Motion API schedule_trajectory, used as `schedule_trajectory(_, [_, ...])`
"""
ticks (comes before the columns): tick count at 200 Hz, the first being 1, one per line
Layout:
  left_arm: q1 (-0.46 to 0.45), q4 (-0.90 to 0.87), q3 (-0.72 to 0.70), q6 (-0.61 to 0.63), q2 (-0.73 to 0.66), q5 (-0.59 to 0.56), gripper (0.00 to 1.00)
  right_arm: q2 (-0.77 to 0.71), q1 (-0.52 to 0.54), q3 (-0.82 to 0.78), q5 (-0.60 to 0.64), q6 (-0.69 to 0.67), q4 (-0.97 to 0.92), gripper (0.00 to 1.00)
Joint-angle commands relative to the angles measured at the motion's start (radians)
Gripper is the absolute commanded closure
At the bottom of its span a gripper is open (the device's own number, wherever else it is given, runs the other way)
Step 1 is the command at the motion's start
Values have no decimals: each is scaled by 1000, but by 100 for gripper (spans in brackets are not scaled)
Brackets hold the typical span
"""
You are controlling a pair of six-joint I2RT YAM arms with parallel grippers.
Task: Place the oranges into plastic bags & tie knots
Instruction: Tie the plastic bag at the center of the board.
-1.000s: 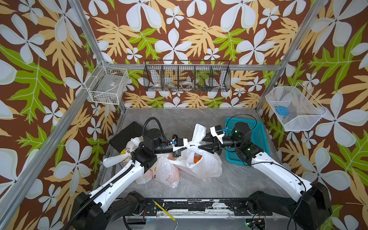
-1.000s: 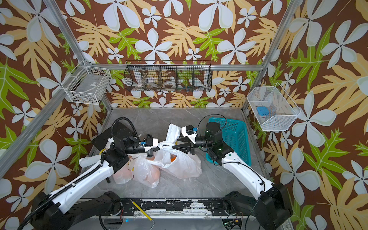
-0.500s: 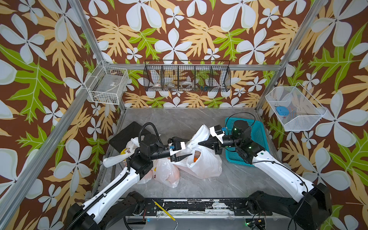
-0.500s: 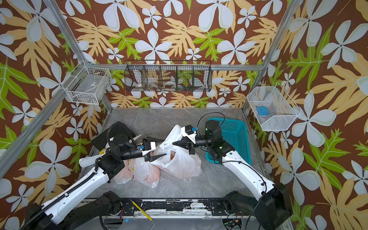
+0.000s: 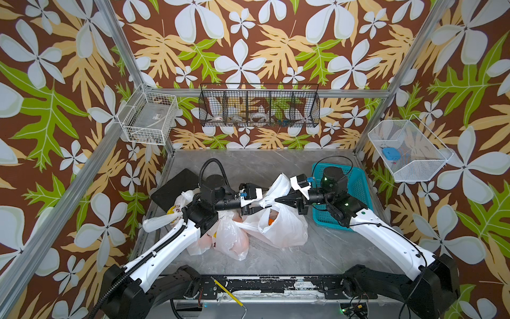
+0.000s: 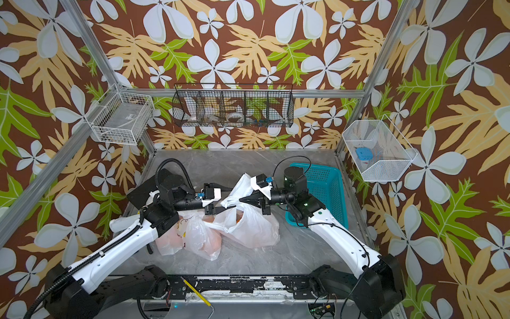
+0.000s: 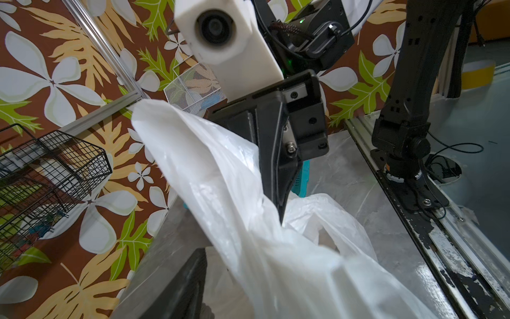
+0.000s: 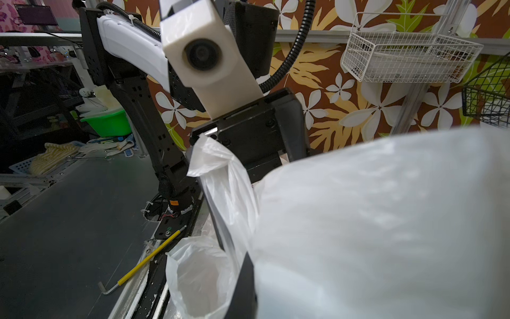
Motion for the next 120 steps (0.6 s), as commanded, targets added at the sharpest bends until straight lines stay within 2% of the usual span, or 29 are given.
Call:
schedule_trajectory(1, [-3, 23, 20, -7, 20, 50, 57, 0, 2, 13, -18, -11, -6, 100])
schedule_trajectory(25, [-5, 18, 32, -7, 37, 39, 87, -5, 3, 22, -12, -27, -27, 99])
schedule_trajectory(39, [-5, 19, 32, -7, 38, 31, 100, -18, 1, 24, -4, -37, -42, 91])
schedule_trajectory(56, [-5, 18, 29, -9, 30, 13, 100, -46, -8, 42, 27, -86, -109, 81])
schedule_trajectory(71, [-5, 13, 23, -8, 18, 0, 100, -72, -53, 44, 19, -76, -112, 72])
schedule_trajectory(88, [-5, 8, 18, -2, 10, -6, 100, -87, -105, 49, 11, -51, -89, 59])
schedule_trajectory(103, [-5, 8, 13, 1, 8, -6, 100, -75, -110, 79, 8, -63, -108, 47])
schedule_trajectory(120, [-5, 8, 12, 2, 9, -7, 100, -39, -109, 130, -25, -67, -131, 41])
